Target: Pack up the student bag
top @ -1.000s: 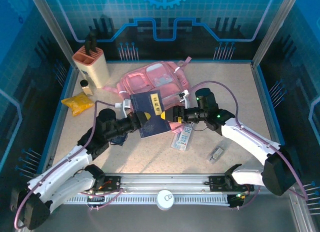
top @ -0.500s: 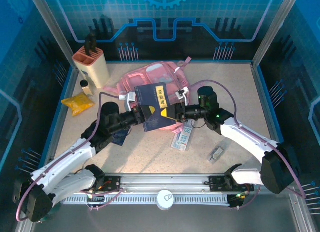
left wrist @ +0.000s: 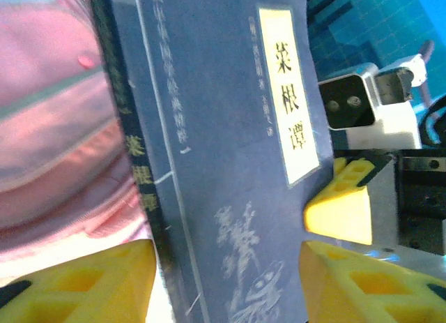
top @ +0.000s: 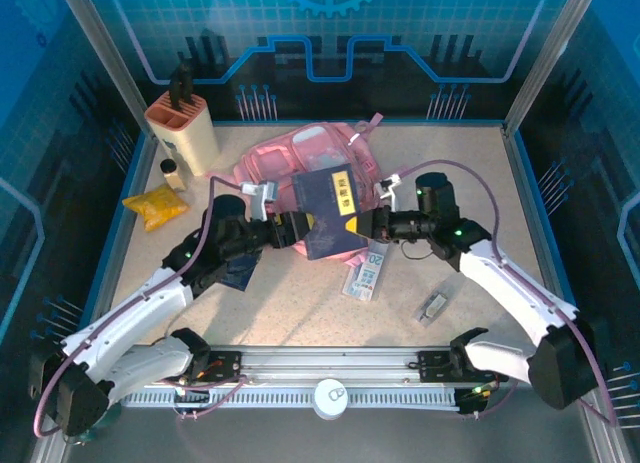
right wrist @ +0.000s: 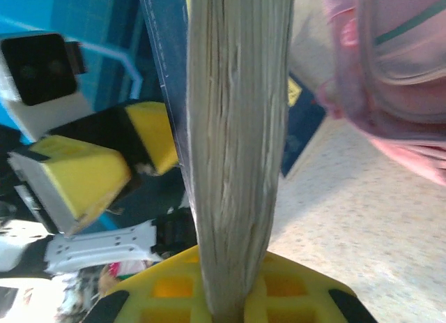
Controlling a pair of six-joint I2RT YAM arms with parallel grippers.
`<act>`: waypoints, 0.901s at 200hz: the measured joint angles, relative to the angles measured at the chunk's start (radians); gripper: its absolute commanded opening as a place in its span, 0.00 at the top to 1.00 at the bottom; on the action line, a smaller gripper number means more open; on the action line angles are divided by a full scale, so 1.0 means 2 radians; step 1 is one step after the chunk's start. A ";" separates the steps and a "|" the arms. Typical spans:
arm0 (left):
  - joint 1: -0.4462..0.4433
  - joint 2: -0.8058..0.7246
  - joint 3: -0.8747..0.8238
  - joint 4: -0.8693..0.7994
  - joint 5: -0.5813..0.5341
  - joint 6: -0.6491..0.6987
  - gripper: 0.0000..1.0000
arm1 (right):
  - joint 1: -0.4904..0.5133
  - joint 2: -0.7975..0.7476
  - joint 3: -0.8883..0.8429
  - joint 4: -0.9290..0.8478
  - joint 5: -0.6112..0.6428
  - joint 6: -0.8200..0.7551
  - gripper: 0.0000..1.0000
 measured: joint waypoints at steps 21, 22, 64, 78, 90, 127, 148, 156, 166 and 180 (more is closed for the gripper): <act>0.001 0.027 0.032 -0.023 -0.019 0.056 0.39 | -0.035 -0.036 0.000 -0.068 0.037 -0.037 1.00; 0.001 0.028 0.033 -0.023 -0.019 0.058 0.39 | -0.036 -0.037 0.000 -0.070 0.038 -0.038 1.00; -0.010 0.145 0.090 -0.054 -0.039 0.169 0.38 | -0.124 -0.080 0.000 -0.167 0.083 -0.081 1.00; -0.013 0.190 0.120 -0.067 -0.049 0.199 0.38 | -0.145 -0.087 -0.002 -0.184 0.090 -0.089 1.00; -0.016 0.232 0.152 -0.079 -0.060 0.225 0.38 | -0.159 -0.092 -0.007 -0.191 0.090 -0.093 1.00; -0.019 0.341 0.239 -0.109 -0.092 0.285 0.38 | -0.193 -0.094 -0.026 -0.209 0.090 -0.098 1.00; -0.027 0.402 0.290 -0.133 -0.115 0.308 0.39 | -0.201 -0.093 -0.033 -0.212 0.088 -0.102 1.00; -0.031 0.421 0.304 -0.136 -0.124 0.316 0.39 | -0.202 -0.093 -0.033 -0.212 0.088 -0.102 1.00; -0.036 0.441 0.316 -0.139 -0.136 0.326 0.39 | -0.204 -0.091 -0.034 -0.211 0.086 -0.104 1.00; -0.043 0.472 0.338 -0.151 -0.158 0.338 0.39 | -0.204 -0.089 -0.037 -0.209 0.085 -0.104 1.00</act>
